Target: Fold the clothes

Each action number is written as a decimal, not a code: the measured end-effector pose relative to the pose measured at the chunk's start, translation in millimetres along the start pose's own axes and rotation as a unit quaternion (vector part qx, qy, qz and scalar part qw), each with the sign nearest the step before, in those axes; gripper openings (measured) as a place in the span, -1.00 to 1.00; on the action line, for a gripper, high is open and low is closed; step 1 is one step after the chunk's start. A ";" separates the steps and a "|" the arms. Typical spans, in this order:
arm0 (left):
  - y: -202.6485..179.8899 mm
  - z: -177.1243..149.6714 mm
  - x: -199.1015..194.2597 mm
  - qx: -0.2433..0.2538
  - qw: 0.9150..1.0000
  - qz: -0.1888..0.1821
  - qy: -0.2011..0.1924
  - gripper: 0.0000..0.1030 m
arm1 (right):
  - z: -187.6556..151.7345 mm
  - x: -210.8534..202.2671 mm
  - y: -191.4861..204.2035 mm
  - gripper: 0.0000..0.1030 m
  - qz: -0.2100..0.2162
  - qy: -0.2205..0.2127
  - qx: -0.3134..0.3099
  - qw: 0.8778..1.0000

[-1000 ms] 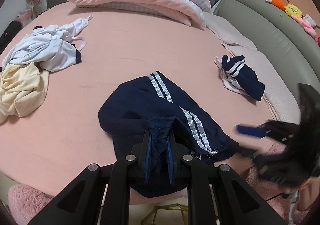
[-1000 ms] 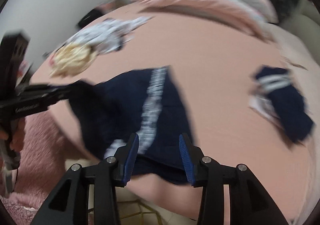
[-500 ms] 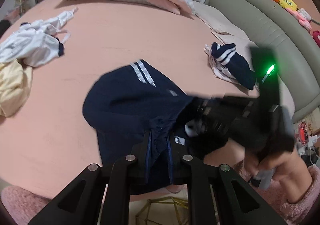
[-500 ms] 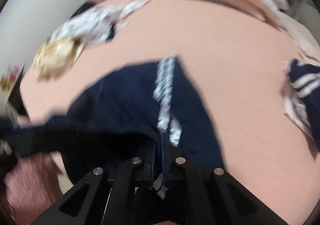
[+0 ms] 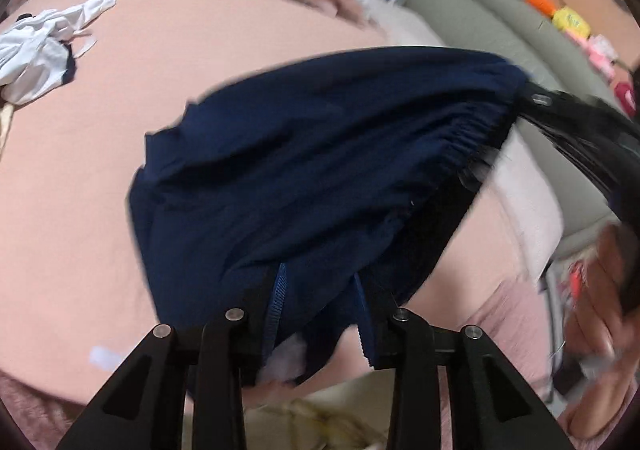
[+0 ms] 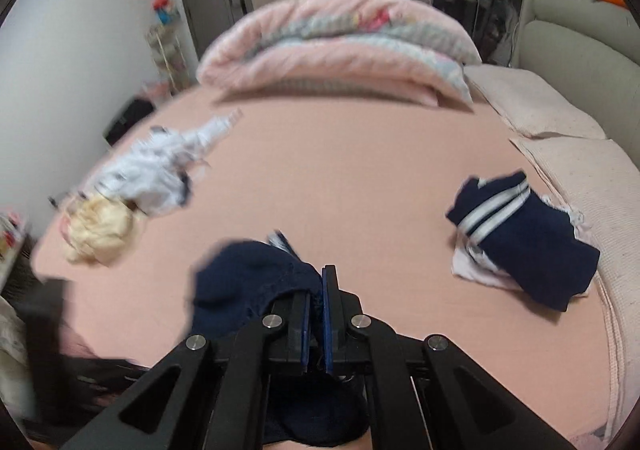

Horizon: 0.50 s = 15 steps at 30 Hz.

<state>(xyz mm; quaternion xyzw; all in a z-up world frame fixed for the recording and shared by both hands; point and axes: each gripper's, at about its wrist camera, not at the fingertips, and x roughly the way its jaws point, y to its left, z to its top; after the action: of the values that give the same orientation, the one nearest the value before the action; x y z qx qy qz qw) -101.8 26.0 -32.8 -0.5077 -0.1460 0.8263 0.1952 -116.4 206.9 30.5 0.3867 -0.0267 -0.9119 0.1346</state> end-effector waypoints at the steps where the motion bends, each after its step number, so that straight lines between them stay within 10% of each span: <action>1: -2.8 2.7 -0.5 -0.004 1.000 0.000 -0.011 -0.42 | 4.1 -11.0 2.9 -0.96 0.009 -0.009 -0.002 1.000; 6: 14.2 8.6 -3.1 -0.031 0.992 0.115 -0.035 -0.42 | 19.3 -55.0 6.4 -0.96 0.025 -0.061 0.013 0.998; 10: 48.4 11.7 -22.7 -0.052 0.988 0.144 -0.033 -0.42 | 28.2 -75.5 -12.3 -0.96 -0.007 -0.093 0.039 0.995; 15: 60.1 64.2 -103.2 -0.043 0.980 0.147 -0.129 -0.42 | 32.6 -89.3 -20.4 -0.96 -0.001 -0.090 0.059 0.994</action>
<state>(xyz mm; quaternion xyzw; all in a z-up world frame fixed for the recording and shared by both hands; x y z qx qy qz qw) -127.7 -78.3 49.8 -0.4211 -0.1291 0.8973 0.0287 -84.9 248.5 112.5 0.3101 -0.0922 -0.9400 0.1079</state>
